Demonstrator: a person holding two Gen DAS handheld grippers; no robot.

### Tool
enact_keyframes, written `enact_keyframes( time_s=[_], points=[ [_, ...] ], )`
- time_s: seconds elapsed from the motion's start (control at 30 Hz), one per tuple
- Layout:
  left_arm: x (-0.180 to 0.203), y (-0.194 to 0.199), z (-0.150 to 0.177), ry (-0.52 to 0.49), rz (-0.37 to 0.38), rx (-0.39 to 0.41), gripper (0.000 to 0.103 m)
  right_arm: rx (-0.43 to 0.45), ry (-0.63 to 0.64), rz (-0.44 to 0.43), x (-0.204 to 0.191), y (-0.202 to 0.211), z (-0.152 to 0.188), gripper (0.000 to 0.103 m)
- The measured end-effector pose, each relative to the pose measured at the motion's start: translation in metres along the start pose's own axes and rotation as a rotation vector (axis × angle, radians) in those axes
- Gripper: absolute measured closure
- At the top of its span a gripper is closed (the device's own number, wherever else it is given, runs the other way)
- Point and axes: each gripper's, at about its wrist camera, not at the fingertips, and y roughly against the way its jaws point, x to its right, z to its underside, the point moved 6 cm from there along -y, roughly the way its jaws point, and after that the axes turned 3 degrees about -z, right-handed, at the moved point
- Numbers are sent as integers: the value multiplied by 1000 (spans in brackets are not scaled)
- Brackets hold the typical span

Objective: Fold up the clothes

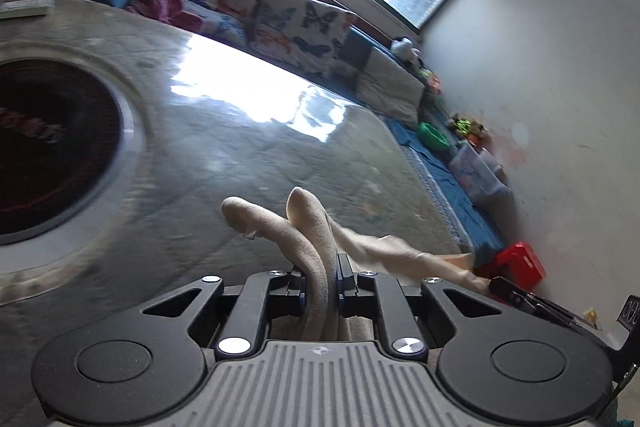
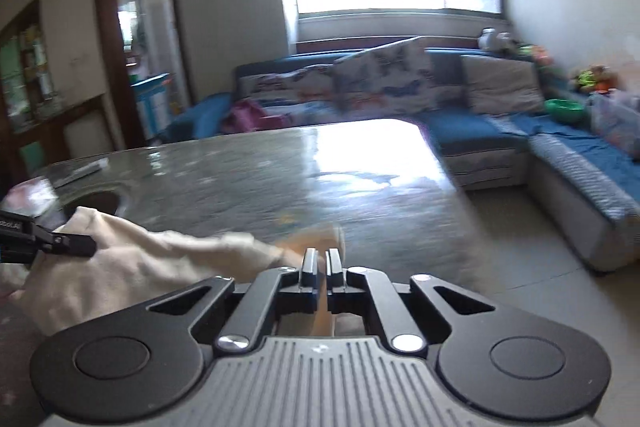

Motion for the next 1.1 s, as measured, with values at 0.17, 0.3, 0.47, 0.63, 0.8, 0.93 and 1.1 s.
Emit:
enact_keyframes(
  time_s=[0.17, 0.3, 0.47, 0.63, 0.8, 0.93, 1.1],
  points=[
    [25, -27, 0, -69, -4, -16, 89, -38, -107, 27, 49, 1, 5, 100],
    [16, -29, 0, -70, -29, -26, 89, -72, -151, -26, 55, -7, 26, 92],
    [-2, -34, 1, -67, -81, -52, 89, -113, -168, -73, 44, -25, 46, 75],
    [5, -39, 9, -159, -130, -49, 88, -122, -148, -93, 32, -42, 51, 84],
    [23, -46, 8, -182, -91, -53, 89, -84, -65, -46, 22, -37, 35, 94],
    [50, -60, 11, -230, -28, -78, 89, -63, -6, 47, 38, -26, 20, 95],
    [69, -82, 22, -311, -35, -112, 87, -97, 19, 159, 66, -32, 18, 94]
  ],
)
